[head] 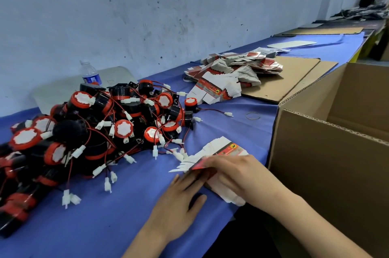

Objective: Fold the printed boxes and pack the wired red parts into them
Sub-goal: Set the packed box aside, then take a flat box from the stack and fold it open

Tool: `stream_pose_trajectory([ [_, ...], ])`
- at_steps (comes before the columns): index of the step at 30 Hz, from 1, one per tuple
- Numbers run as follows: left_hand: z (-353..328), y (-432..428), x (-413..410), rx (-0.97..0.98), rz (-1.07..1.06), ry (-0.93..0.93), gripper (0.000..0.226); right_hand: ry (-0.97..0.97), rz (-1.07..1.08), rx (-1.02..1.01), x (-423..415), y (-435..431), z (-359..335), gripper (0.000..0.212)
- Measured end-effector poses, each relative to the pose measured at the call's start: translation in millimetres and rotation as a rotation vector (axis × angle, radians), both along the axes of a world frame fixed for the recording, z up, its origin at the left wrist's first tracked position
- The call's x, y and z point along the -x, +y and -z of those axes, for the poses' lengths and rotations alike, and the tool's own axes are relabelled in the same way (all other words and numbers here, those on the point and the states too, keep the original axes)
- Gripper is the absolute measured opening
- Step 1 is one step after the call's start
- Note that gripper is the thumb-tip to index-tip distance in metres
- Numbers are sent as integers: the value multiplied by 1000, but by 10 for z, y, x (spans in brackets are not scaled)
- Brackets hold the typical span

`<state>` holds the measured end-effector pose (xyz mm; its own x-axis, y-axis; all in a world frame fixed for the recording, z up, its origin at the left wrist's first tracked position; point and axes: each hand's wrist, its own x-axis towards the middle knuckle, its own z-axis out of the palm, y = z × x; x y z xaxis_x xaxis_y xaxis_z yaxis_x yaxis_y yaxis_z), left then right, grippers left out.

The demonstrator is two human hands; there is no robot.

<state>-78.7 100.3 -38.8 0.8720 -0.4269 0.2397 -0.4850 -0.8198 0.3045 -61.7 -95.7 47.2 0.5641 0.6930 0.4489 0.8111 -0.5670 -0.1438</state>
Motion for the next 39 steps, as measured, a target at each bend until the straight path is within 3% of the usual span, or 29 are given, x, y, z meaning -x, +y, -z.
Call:
stream_pose_trajectory([
  [2,-11,-12,-1,5,18,12,57,-44,20,-352,-11,-86,68,27],
  [6,1,-4,10,4,-22,23,55,76,259,-953,-121,-28,231,28],
  [9,45,-4,8,14,-47,0,51,381,281,-1397,-215,83,225,29],
  [11,1,0,28,286,-103,32,50,663,263,-1557,-240,150,237,26],
  [13,-55,97,63,706,-199,58,54,843,289,-1548,-234,251,284,27],
  [15,-70,207,76,961,-237,56,64,911,328,-1484,-242,357,388,33],
  [20,-124,210,71,1071,-185,-13,84,1099,326,-1245,-230,561,551,48],
  [23,-126,227,77,1004,-199,-170,88,1126,332,-1075,-227,618,537,34],
  [26,-172,247,69,815,-200,-366,89,1120,202,-937,-188,643,408,13],
  [28,-194,256,58,694,-147,-558,89,1116,151,-840,-144,681,316,26],
  [31,-225,300,50,636,-147,-690,87,1145,109,-811,-109,729,276,52],
  [36,-219,286,46,612,-216,-689,56,1214,64,-818,-65,799,317,79],
  [39,-258,208,75,684,-306,-641,63,1215,48,-858,-25,864,367,98],
])
